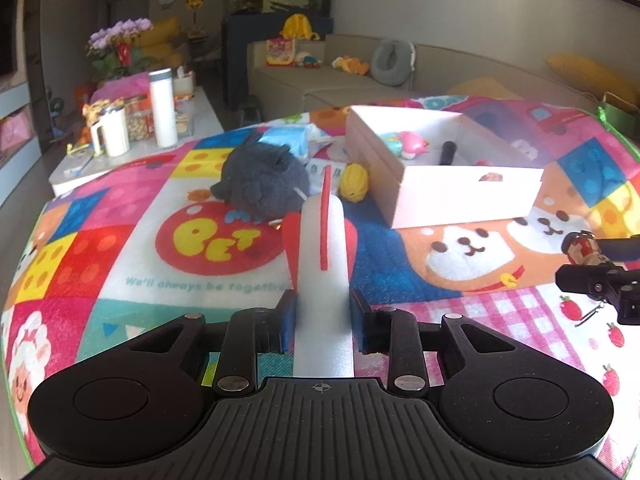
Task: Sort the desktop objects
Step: 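Release the foam stick from the left gripper into the pink box while the right gripper drops the figurine there, then lower the right gripper onto the blue wet-wipes pack and close it, then close the left gripper on the black plush cat while the right gripper holds the wipes, then lift the plush cat with the left gripper while the right gripper lifts the wipes pack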
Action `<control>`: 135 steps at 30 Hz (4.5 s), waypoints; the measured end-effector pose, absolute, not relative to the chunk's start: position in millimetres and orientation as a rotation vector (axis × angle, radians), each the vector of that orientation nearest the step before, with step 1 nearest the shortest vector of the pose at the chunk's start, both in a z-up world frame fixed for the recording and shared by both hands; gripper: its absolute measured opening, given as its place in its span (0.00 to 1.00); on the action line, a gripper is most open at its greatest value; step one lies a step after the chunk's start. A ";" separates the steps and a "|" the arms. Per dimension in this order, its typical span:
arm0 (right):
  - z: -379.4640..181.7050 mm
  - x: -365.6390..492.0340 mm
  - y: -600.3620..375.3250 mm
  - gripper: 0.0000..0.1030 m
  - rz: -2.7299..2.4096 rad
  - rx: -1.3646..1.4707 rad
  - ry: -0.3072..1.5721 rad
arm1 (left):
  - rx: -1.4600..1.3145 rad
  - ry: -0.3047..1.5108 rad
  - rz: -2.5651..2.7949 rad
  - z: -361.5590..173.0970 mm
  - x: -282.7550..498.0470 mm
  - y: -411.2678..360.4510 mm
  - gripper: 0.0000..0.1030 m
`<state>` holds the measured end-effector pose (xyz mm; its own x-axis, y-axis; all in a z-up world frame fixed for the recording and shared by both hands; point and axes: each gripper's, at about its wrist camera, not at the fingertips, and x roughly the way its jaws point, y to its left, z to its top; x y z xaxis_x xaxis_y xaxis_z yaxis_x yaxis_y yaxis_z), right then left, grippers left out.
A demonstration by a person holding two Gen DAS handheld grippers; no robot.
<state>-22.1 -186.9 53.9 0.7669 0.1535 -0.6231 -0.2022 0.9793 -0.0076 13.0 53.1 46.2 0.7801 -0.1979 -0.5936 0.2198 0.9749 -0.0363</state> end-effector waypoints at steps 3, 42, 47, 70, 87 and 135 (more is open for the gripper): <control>69.2 -29.0 -192.1 0.61 0.192 -0.085 0.626 | 0.042 0.578 -0.270 66.7 5.1 42.2 0.31; 103.6 148.0 -132.0 0.83 0.226 -0.162 0.587 | -0.142 0.663 -0.056 14.2 55.6 108.2 0.97; 76.8 139.4 -53.6 0.76 0.382 -0.297 0.610 | -0.188 0.654 -0.032 11.9 48.6 111.9 0.98; 34.0 352.4 3.4 0.71 0.021 0.015 1.048 | -0.209 0.632 -0.033 10.7 46.9 110.7 0.98; 102.9 76.1 -115.5 0.45 0.331 -0.221 0.713 | -0.198 0.645 -0.065 11.2 48.9 108.4 1.00; 62.3 13.9 -169.7 0.90 0.168 -0.081 0.612 | -0.346 0.692 -0.309 32.2 23.3 89.1 0.95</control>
